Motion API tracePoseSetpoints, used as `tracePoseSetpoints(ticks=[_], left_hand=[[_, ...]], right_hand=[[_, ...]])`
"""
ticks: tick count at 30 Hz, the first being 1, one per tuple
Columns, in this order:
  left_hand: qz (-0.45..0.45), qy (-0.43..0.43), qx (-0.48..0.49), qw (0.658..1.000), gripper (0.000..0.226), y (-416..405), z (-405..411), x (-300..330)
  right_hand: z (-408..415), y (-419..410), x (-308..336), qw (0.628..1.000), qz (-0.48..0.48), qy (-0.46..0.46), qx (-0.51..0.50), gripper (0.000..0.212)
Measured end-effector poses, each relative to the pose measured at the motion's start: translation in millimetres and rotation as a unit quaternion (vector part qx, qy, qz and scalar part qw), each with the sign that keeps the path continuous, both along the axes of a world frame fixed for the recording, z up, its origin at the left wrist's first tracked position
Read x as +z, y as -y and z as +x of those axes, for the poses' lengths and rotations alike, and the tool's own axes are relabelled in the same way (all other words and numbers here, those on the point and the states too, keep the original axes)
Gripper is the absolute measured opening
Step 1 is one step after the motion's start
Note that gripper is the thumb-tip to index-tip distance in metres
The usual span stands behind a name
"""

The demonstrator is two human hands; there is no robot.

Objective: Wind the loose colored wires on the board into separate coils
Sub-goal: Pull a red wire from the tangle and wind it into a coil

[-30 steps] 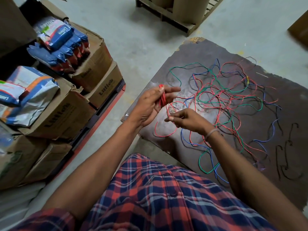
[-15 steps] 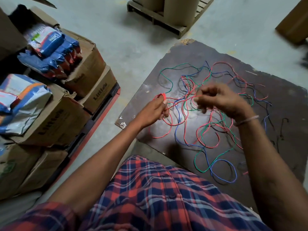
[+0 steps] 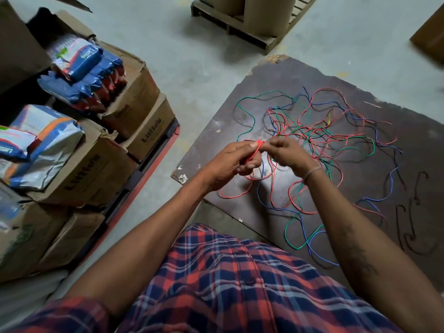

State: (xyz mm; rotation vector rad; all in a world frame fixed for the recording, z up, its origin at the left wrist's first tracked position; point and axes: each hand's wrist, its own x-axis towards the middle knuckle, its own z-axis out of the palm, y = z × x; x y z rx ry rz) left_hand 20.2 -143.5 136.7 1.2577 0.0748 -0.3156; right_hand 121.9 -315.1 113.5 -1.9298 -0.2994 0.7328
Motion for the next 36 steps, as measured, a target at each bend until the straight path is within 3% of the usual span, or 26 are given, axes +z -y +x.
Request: tracePoseSetpoints(ticks=[3,7,12,15,18,22,25,29,33,36], left_hand=[[-0.055,0.005,0.044,0.997,0.040,-4,4,-2],[-0.073,0.002,0.099,0.992,0.035,-12,15,-9],[0.159,-0.018,0.129,0.979,0.045,-18,33,-31],[0.286,-0.005,0.048,0.957,0.057,-16,26,-41],[0.313,0.022,-0.024,0.949,0.049,-9,16,-33],[0.234,0.022,-0.061,0.970,0.090,-3,6,-18],[0.140,0.003,-0.052,0.989,0.088,-2,1,-11],[-0.021,-0.019,-0.057,0.998,0.090,-6,5,0],[-0.167,0.001,-0.007,0.986,0.100,-19,8,15],[-0.225,0.028,0.052,0.973,0.107,-30,16,16]], right_hand=[[-25,-4,-15,0.994,-0.030,-0.081,0.074,0.038],[-54,-7,-6,0.977,-0.084,-0.052,0.187,0.041],[-51,12,40,0.937,-0.148,0.084,0.306,0.016],[-31,24,68,0.951,-0.136,0.108,0.256,0.013],[-2,36,82,0.975,-0.070,0.105,0.185,0.016],[24,41,86,0.986,0.065,0.127,0.084,0.021],[36,30,66,0.985,0.092,0.146,0.008,0.020],[26,14,20,0.990,0.047,0.131,-0.012,0.018],[-11,-1,-7,0.989,-0.046,0.133,0.054,0.031],[-38,-8,-14,0.974,-0.115,0.152,0.125,0.042]])
